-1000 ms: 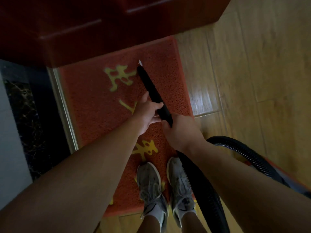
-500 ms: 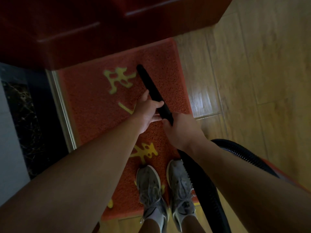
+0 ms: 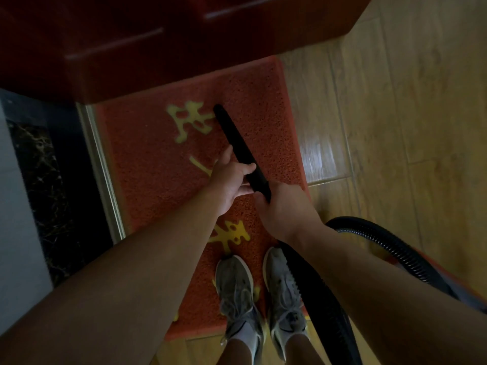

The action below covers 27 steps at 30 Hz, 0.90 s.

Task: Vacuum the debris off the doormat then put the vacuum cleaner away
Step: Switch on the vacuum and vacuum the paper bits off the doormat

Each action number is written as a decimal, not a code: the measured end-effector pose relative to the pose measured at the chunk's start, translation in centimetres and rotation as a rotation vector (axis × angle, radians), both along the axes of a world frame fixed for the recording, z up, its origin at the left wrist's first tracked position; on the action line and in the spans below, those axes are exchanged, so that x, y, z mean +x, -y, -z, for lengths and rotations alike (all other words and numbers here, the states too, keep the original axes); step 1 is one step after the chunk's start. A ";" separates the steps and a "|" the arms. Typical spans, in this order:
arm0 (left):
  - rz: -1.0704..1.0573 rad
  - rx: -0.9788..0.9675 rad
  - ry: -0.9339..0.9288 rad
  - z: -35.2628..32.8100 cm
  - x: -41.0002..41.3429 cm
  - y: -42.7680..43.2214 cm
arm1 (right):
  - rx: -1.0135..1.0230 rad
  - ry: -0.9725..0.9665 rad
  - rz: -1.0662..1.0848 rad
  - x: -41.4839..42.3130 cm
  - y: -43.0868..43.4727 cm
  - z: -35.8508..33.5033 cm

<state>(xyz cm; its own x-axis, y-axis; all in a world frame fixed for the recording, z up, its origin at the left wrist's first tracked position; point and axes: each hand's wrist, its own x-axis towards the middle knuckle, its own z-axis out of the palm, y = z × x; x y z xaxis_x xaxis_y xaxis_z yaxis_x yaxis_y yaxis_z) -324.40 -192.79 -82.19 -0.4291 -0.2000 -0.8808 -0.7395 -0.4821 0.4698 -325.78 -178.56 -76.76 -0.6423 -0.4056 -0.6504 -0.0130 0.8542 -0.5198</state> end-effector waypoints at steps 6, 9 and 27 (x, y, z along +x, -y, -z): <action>-0.025 0.002 0.041 0.1 2.6 -0.2 | -0.001 0.011 -0.029 2.5 -0.3 0.3; -0.027 0.000 0.055 -0.1 3.8 -0.1 | 0.006 -0.013 -0.053 3.4 -0.3 0.3; -0.107 0.055 0.080 -1.2 11.2 -1.6 | 0.029 -0.022 -0.136 9.9 -1.9 -0.6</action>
